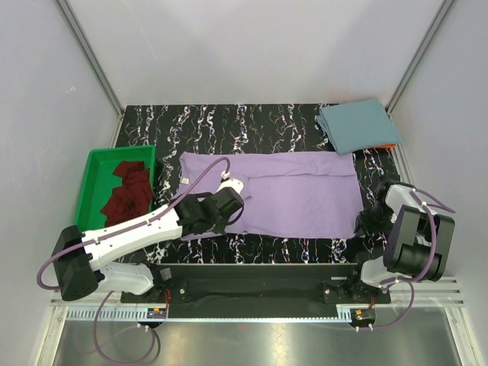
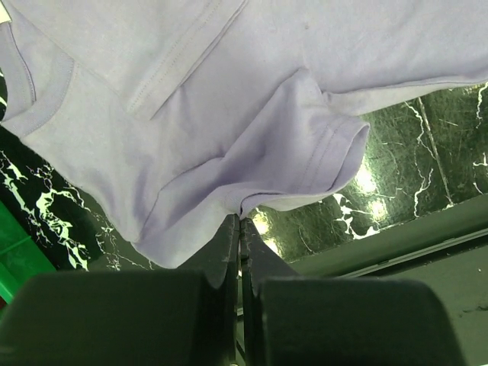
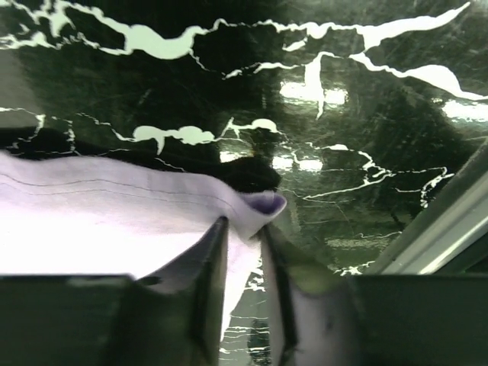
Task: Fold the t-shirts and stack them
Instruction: Fold the tshirt
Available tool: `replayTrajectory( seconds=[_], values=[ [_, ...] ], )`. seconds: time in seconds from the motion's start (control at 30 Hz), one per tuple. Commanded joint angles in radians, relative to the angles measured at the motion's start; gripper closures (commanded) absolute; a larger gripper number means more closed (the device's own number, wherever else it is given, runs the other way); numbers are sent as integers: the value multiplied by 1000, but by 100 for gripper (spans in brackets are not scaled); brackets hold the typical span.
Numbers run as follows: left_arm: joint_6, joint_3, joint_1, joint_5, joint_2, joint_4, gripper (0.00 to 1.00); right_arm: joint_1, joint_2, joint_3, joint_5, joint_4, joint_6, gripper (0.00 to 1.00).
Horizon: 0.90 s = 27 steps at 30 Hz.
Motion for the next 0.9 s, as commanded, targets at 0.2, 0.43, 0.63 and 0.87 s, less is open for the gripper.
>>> replayTrajectory(
  seconds=[0.2,0.43,0.63,0.87],
  values=[
    [21,67,74,-45,-46,-22,100,12,-68,31,134,40,-17,100],
    [73,144,174,-94,-7,-54,100,63,-48,154,171,35,-146,100],
    [141,194,258,-129,44,-40,100,115,-18,269,170,37,-235,100],
    [240,253,318,-181,107,10,100,117,76,391,122,44,-391,100]
  ],
)
